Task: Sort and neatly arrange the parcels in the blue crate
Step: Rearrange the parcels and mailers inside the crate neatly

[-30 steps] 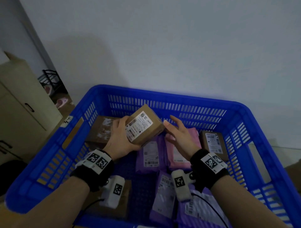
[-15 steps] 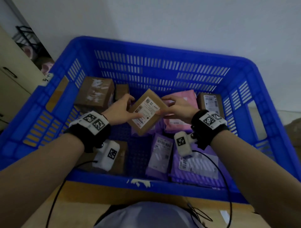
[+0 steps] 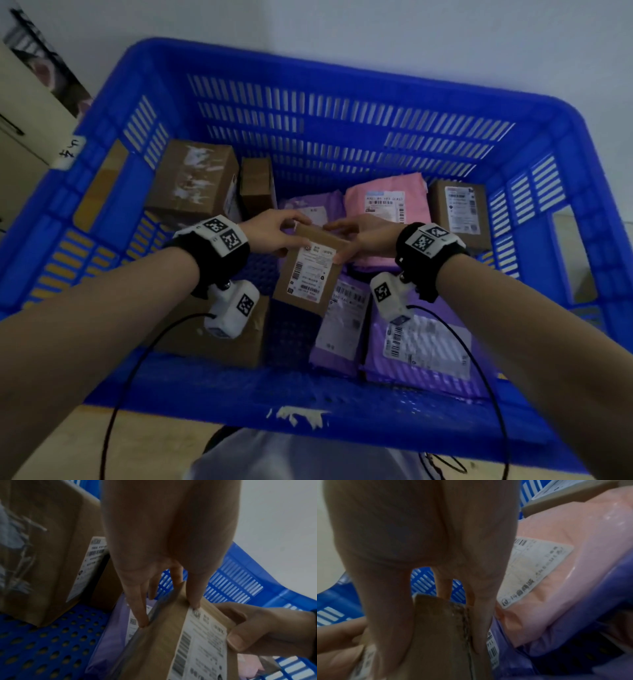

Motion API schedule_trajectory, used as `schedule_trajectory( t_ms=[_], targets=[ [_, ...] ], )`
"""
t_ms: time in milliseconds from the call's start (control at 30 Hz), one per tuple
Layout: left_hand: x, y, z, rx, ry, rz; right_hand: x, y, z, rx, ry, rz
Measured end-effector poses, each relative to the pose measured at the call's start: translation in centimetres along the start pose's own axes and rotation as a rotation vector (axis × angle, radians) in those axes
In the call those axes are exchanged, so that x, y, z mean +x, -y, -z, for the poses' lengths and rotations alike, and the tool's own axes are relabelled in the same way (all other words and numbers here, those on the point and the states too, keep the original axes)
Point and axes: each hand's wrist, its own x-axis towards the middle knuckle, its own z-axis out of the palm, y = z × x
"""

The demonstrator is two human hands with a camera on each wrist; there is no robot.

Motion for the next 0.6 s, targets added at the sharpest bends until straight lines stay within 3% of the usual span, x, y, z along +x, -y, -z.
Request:
schedule_trajectory(
  t_ms=[133,267,433,600],
  targets=[
    [1.2,0.2,0.0,-0.057,-0.014,0.035,0.9,0.0,0.5,-0.157,0.006,0.019],
    [2.0,1.4,0.1,-0.007,0.077,0.128,2.3,-0.1,0.0,-0.346,0.066,-0.011],
    [2.8,2.6,-0.2,0.049,0.136,0.253,3.7,0.3,-1.0,-0.38,0.164,-0.08],
    [3.2,3.1,-0.3,0.094,0.169,0.312,5.1,-0.9,-2.4,-0.239,0.199,-0.13]
  ],
)
